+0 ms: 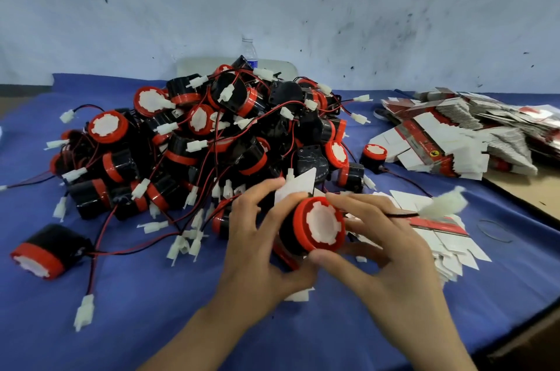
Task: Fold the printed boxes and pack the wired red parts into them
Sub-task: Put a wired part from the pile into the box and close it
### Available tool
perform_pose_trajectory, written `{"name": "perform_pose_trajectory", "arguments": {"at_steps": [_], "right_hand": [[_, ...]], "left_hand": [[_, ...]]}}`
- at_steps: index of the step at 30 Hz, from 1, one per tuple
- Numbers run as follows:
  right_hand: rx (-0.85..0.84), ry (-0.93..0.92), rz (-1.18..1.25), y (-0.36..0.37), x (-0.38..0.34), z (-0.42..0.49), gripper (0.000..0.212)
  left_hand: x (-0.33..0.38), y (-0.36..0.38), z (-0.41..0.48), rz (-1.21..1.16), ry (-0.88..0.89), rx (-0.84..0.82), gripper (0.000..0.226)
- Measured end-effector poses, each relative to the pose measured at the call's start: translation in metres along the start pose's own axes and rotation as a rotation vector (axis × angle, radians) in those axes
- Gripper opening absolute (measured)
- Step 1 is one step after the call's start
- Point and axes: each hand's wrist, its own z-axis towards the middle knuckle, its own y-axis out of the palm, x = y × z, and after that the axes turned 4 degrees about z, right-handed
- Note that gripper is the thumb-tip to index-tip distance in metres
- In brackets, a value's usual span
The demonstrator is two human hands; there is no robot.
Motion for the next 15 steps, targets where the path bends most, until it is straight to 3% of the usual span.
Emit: {"name": "perform_pose_trajectory", "arguments": {"at_steps": [2,4,7,9,12,15], "right_hand": [[-0.005,0.072,0.107,0.0,0.006,0.0,0.057],[0.066,0.073,0.034,0.001,0.013,0.0,0.05],[0.232,0.138,-0.055,0.007,0.023,0.0,0.042],[0.279,0.168,-0.113,0.013,0.026,0.002,0.045],[0.217,0.156,-0.192,0.023,0.032,0.001,0.049],[0.044,0.244,-0.278,0.028,0.039,0.003,0.05]], "left_hand": [[-0.002,0.002,-0.002,-0.061,-0.025,-0.09,0.07],[-0.005,0.005,-0.004,-0.064,-0.034,-0.147,0.078],[-0.008,0.008,-0.003,-0.114,-0.229,-0.212,0.105],[-0.01,0.01,-0.005,-0.173,-0.309,-0.273,0.11],[-0.013,0.014,-0.008,-0.206,-0.298,-0.31,0.107],[-0.017,0.014,-0.01,-0.254,-0.276,-0.342,0.101]]}}
